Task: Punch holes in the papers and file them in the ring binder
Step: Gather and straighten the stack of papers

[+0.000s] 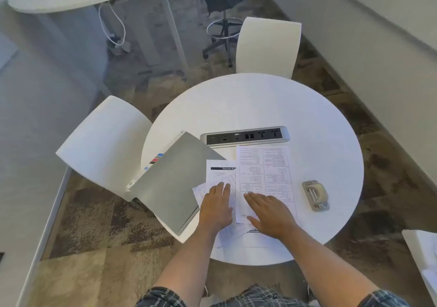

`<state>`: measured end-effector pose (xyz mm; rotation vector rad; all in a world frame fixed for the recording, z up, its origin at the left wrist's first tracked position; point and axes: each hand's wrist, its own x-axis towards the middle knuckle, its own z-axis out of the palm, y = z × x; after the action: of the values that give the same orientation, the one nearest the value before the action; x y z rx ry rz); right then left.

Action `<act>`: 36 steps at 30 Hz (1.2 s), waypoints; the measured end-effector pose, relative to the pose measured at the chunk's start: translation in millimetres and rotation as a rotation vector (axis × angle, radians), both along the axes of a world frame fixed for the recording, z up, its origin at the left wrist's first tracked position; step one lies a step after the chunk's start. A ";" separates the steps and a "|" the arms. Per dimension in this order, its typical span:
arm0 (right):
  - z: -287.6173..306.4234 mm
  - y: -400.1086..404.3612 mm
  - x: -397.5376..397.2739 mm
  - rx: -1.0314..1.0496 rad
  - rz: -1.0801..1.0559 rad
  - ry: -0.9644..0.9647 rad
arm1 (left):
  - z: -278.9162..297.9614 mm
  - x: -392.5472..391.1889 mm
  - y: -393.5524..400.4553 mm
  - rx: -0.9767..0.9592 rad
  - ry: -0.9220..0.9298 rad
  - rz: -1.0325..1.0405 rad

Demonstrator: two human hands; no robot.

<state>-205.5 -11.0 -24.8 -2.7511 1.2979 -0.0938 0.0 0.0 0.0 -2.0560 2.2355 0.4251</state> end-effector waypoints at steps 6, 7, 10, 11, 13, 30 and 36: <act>0.8 4.1 22.2 0.180 -0.020 0.213 | -10.0 9.8 -21.0 0.117 -0.085 0.129; 1.2 3.7 24.2 0.164 -0.021 0.248 | -11.4 12.6 -25.3 0.134 -0.101 0.140; 0.9 2.8 31.6 0.123 -0.008 0.307 | -14.0 21.9 -38.8 0.168 -0.143 0.162; 0.7 2.4 34.5 0.118 0.001 0.322 | -14.2 24.3 -41.9 0.171 -0.152 0.166; 1.6 1.6 40.2 0.118 0.021 0.346 | -16.2 29.0 -46.0 0.165 -0.164 0.167; 8.9 -0.6 32.8 0.371 -0.265 0.115 | -19.1 43.1 -59.5 0.174 0.063 0.442; 17.6 -10.9 11.0 0.404 -0.528 -0.206 | -9.7 51.0 -50.9 0.163 0.367 0.544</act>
<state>-194.5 -21.9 -7.2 -1.9658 1.7197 -0.1317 51.0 -50.9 -9.7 -2.6439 1.6686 1.0583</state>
